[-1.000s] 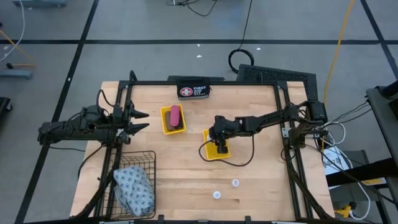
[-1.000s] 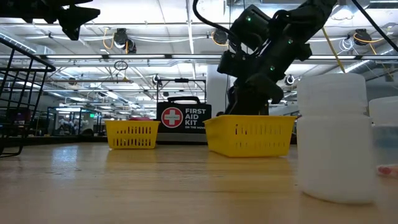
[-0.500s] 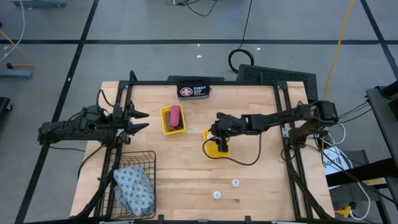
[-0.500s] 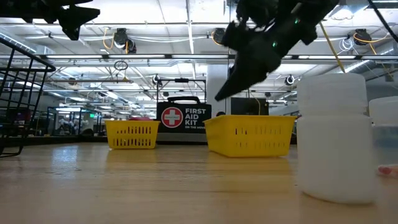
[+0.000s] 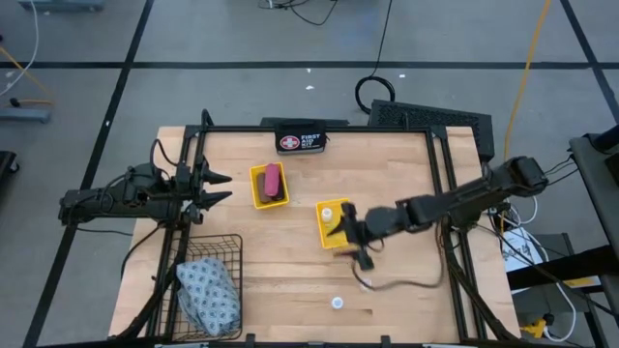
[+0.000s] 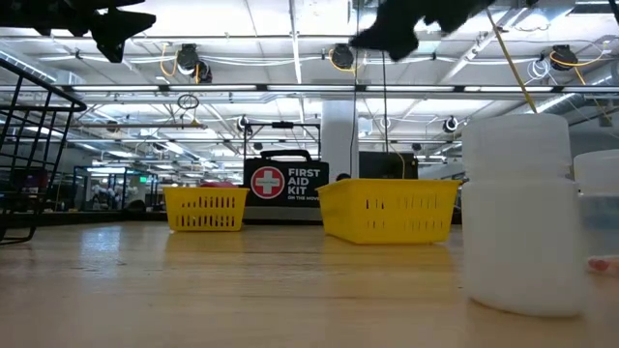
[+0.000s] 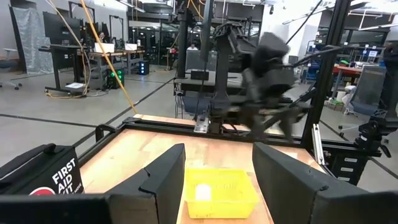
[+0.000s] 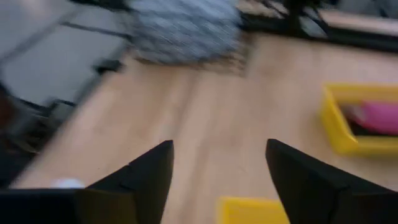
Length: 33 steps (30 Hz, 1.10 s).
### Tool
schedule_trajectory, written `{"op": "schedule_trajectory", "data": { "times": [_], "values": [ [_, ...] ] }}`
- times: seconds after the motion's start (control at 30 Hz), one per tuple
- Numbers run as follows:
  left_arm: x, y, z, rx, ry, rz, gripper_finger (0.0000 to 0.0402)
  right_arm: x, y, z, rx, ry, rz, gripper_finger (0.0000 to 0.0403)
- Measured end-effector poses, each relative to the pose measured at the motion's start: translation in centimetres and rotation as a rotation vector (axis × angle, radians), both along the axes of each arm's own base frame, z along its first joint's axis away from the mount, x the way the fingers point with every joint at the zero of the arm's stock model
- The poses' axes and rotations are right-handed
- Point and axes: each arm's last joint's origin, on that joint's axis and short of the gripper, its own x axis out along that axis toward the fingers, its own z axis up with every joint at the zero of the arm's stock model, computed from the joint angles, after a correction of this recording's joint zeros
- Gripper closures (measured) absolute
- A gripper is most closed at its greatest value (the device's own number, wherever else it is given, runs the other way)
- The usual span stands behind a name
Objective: Pick & Place Medicine items
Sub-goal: Put the right transparent medicine bottle into the right yellow basket
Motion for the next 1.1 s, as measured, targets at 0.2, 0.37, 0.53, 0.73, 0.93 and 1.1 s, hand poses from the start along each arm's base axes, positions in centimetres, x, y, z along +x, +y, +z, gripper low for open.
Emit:
{"op": "schedule_trajectory", "data": {
  "times": [0.2, 0.37, 0.53, 0.73, 0.93, 1.1],
  "values": [
    [0.0, 0.0, 0.0, 0.0, 0.0, 0.0, 0.0204, -1.8, 5.1, 0.8, -0.021, 0.017, 0.089, 0.0102],
    [0.0, 0.0, 0.0, 0.0, 0.0, 0.0, 0.0204, -3.6, 7.2, 2.3, -0.098, 0.168, 0.013, 0.0102],
    [0.0, 0.0, 0.0, 0.0, 0.0, 0.0, 0.0204, -5.0, 7.8, 0.9, -0.102, 0.284, -0.017, 0.0116],
    [0.0, 0.0, 0.0, 0.0, 0.0, 0.0, 0.0203, -6.2, 8.4, -2.4, -0.098, 0.308, 0.006, 0.0122],
    [0.0, 0.0, 0.0, 0.0, 0.0, 0.0, 0.0204, -7.2, 8.7, -5.3, -0.049, 0.262, 0.035, 0.0122],
    [0.0, 0.0, 0.0, 0.0, 0.0, 0.0, 0.0204, -7.9, 9.0, -7.5, -0.047, 0.29, 0.04, 0.0123]
  ]
}}
